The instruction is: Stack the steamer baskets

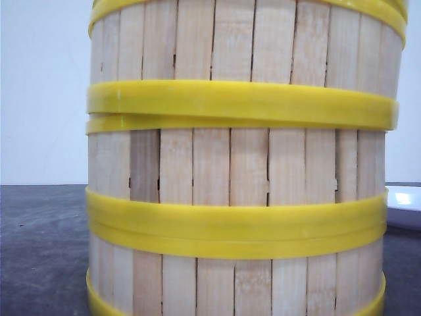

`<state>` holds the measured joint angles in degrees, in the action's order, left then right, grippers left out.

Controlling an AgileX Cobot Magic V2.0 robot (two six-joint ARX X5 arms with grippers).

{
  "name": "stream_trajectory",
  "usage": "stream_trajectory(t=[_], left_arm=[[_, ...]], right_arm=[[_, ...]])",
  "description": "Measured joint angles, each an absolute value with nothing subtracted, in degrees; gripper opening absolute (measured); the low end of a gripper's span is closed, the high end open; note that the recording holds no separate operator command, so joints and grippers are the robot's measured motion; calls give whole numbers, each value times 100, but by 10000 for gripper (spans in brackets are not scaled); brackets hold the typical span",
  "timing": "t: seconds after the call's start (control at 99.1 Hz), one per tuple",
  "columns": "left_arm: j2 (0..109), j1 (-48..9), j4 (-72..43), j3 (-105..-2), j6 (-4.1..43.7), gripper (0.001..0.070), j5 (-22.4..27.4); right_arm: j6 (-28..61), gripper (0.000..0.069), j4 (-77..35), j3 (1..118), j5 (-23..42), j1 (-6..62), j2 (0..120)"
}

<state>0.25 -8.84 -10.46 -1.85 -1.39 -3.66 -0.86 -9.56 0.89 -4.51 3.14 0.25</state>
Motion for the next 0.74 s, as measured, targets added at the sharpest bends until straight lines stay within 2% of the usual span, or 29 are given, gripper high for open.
stream_trajectory(t=[0.737], left_arm=[[25,-884,-1046,-185,-193,18,-366]], right_arm=[[-84,5,-956,89,-451,314,25]])
